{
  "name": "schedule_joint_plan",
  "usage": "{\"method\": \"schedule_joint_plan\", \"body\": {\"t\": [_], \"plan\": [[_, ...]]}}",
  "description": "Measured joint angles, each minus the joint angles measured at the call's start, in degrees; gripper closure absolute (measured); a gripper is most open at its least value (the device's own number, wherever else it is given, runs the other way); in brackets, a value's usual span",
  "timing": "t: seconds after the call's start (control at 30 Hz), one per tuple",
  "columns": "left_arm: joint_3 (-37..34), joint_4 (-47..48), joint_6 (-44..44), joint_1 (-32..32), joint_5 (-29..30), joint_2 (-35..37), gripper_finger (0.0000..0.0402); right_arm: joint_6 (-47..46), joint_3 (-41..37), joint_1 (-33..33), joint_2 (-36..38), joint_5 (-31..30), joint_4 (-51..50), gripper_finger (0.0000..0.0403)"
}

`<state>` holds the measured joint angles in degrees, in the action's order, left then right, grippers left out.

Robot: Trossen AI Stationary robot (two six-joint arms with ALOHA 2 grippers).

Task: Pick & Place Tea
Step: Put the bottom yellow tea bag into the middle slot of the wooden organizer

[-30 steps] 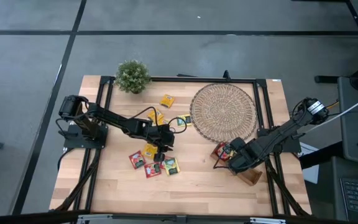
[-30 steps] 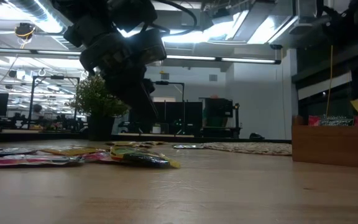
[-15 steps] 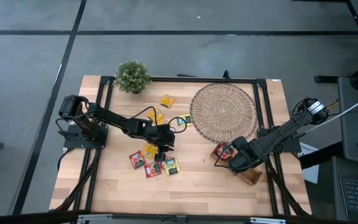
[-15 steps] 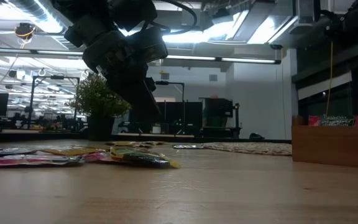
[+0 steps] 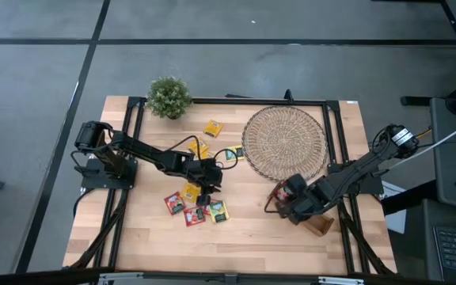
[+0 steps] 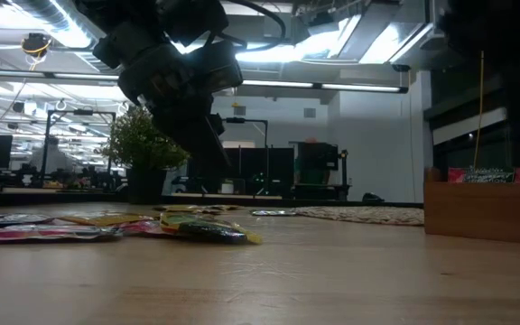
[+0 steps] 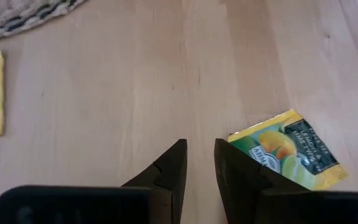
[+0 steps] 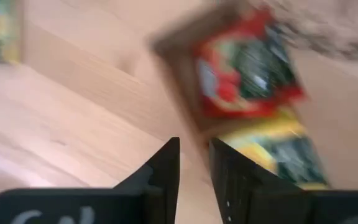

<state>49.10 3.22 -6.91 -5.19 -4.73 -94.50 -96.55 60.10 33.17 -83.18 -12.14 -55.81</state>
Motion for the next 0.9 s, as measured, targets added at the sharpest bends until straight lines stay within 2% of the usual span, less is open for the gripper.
{"method": "schedule_joint_plan", "body": {"t": [0.2, 0.57, 0.77, 0.9], "plan": [[0.0, 0.0, -2.7, 0.0, -3.1, 0.0, 0.032, 5.8, 0.0, 0.0, 0.0, -7.4, 10.0, 0.0317], [0.0, 0.1, -6.1, -1.9, -5.7, 0.0, 0.033, 21.0, 0.1, -3.0, -2.2, -11.7, 27.0, 0.0317], [0.0, 0.4, -6.6, -2.8, -8.1, 0.4, 0.0331, 32.3, 0.1, -6.2, -5.6, -10.4, 39.7, 0.0317], [0.1, 3.5, -7.5, -2.8, -10.6, 4.3, 0.0331, 34.1, 0.1, -7.5, -7.7, -8.5, 43.4, 0.0324]]}}
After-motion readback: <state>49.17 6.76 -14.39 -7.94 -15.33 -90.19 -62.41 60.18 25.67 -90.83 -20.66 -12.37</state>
